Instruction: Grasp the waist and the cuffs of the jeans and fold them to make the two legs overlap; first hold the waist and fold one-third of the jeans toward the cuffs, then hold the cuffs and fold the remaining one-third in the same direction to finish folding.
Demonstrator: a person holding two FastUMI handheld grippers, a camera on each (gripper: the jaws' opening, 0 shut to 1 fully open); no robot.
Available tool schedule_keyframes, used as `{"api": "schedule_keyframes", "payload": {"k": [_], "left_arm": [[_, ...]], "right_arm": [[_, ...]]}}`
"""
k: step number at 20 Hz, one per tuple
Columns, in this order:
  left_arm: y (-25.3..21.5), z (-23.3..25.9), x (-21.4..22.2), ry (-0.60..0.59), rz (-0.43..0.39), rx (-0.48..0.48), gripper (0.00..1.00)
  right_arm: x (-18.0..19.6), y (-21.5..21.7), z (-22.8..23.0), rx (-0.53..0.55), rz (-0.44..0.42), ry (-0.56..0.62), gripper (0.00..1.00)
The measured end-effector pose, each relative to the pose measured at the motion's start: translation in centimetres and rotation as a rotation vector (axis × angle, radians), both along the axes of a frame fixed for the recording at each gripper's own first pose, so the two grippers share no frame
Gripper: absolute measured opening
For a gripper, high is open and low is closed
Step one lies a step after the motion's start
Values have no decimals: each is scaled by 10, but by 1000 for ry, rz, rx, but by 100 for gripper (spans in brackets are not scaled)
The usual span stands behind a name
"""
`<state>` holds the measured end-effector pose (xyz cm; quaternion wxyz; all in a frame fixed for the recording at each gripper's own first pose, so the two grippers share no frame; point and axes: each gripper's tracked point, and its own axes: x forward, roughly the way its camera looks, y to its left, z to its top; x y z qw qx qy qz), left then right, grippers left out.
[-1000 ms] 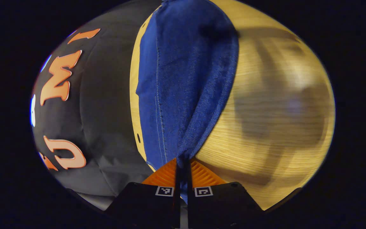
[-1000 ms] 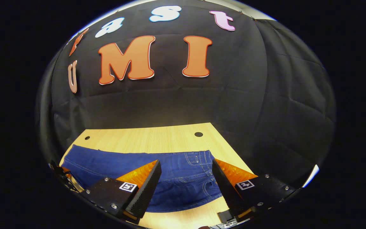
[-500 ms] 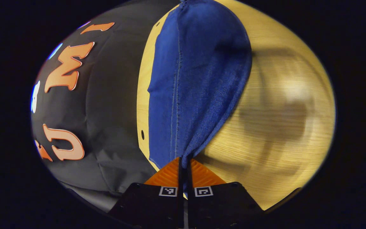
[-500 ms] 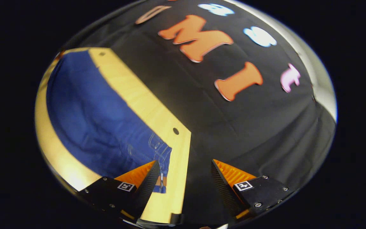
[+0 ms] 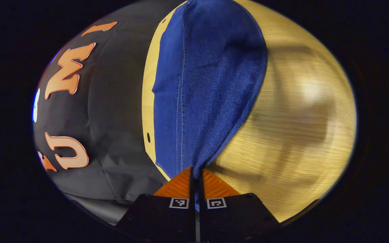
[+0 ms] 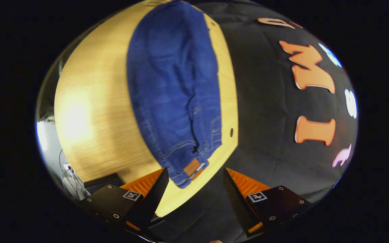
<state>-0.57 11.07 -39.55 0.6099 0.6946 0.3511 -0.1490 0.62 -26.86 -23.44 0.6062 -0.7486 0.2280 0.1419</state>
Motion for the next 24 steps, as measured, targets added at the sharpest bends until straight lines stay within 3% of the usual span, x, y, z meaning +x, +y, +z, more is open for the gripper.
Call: {"api": "schedule_keyframes", "payload": {"k": [6,16,17,21,24], "left_arm": [[-3,6,5,-5,33,-7,5],[-4,10,6,-40,93,-14,5],[-4,9,6,-35,95,-18,5],[-2,9,5,-12,91,-34,5],[-2,11,8,4,76,-43,5]], "right_arm": [[7,6,-42,2,106,103,98],[55,15,-47,30,161,32,90],[59,12,-55,26,141,42,86],[50,10,-69,-17,151,89,6],[48,6,-58,52,81,140,1]]}}
